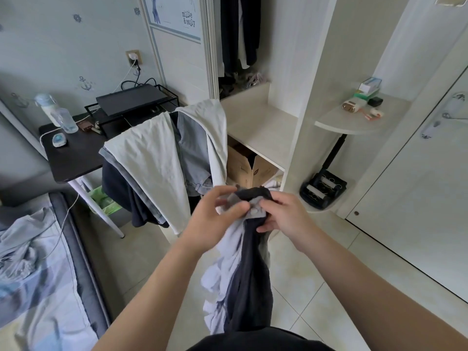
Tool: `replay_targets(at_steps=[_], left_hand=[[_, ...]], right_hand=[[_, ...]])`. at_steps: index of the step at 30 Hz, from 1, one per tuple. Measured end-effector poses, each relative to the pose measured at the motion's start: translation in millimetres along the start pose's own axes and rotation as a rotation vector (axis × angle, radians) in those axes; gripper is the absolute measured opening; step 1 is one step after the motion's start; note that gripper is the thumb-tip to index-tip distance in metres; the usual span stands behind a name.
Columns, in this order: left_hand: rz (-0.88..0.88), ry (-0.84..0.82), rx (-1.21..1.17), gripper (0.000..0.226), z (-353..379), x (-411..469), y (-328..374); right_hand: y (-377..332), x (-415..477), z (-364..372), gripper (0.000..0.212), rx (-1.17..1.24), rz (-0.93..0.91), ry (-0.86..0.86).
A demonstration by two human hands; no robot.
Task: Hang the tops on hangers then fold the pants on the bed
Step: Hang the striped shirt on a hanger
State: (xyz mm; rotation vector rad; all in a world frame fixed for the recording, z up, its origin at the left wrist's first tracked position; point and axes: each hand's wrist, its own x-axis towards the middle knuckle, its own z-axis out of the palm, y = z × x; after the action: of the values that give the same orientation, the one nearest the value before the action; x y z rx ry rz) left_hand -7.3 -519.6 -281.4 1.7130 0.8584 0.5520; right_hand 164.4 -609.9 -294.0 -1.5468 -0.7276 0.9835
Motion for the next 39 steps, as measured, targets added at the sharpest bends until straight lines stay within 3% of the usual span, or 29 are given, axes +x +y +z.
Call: replay_targets(at_steps=[2, 4, 6, 8, 10, 11, 14, 16, 19, 22, 24, 27, 28, 31, 32, 34, 37, 39], left_hand=[[0.071, -0.044, 0.032, 0.07, 16, -11, -6], [0.12, 0.02, 0.112, 0.093, 35, -18, -16], [0.062, 0.094, 0.155, 0.104, 53, -23, -28], [-0.091, 0.121, 0.131, 0.076, 66, -23, -40], [-0.188, 0.108, 0.173, 0.021, 71, -20, -48], [-0.195, 0.108, 0.181, 0.013, 70, -18, -47], [-0.166, 0.101, 0.118, 0.035, 67, -13, -44], [-0.153, 0.118, 0.064, 0.038, 65, -11, -35], [-0.189, 0.192, -0.024, 0.033, 59, -7, -20], [-0.299, 0.268, -0.229, 0.025, 54, -2, -3], [-0.364, 0.288, -0.4, 0.02, 52, 0, 7], [-0.434, 0.292, -0.553, 0.015, 46, 1, 19], [-0.453, 0.294, -0.606, 0.014, 44, 1, 22], [-0.492, 0.309, -0.735, 0.011, 36, 5, 29], [-0.493, 0.32, -0.76, 0.01, 33, 6, 30], [-0.49, 0.333, -0.813, 0.007, 28, 9, 30], [-0.505, 0.342, -0.927, 0.022, 24, 8, 31], [-0.516, 0.345, -0.968, 0.027, 24, 6, 32]], right_hand=[[-12, -4, 3, 0.019, 0.107, -0.005, -0.012], [-26, -8, 5, 0.018, 0.194, -0.019, -0.047], [-41, -12, 6, 0.019, 0.261, -0.045, -0.083], [-55, -14, 5, 0.019, 0.324, -0.071, -0.093], [-67, -12, 2, 0.017, 0.359, -0.087, -0.059], [-71, -10, -1, 0.016, 0.378, -0.088, -0.028], [-71, -4, -13, 0.012, 0.449, -0.066, 0.063], [-61, -4, -22, 0.012, 0.362, -0.061, 0.099], [-33, -14, -31, 0.012, 0.008, -0.124, 0.157], [4, -32, -28, 0.019, -0.234, -0.159, 0.111], [32, -43, -24, 0.039, -0.254, -0.104, -0.021], [77, -51, -12, 0.074, -0.303, 0.123, -0.223], [89, -50, -8, 0.076, -0.377, 0.184, -0.245], [109, -47, 1, 0.042, -0.524, 0.246, -0.249], [110, -46, 3, 0.042, -0.514, 0.254, -0.263], [110, -47, 9, 0.052, -0.457, 0.302, -0.344], [109, -51, 24, 0.096, -0.364, 0.411, -0.476], [111, -50, 37, 0.087, -0.463, 0.356, -0.385]])
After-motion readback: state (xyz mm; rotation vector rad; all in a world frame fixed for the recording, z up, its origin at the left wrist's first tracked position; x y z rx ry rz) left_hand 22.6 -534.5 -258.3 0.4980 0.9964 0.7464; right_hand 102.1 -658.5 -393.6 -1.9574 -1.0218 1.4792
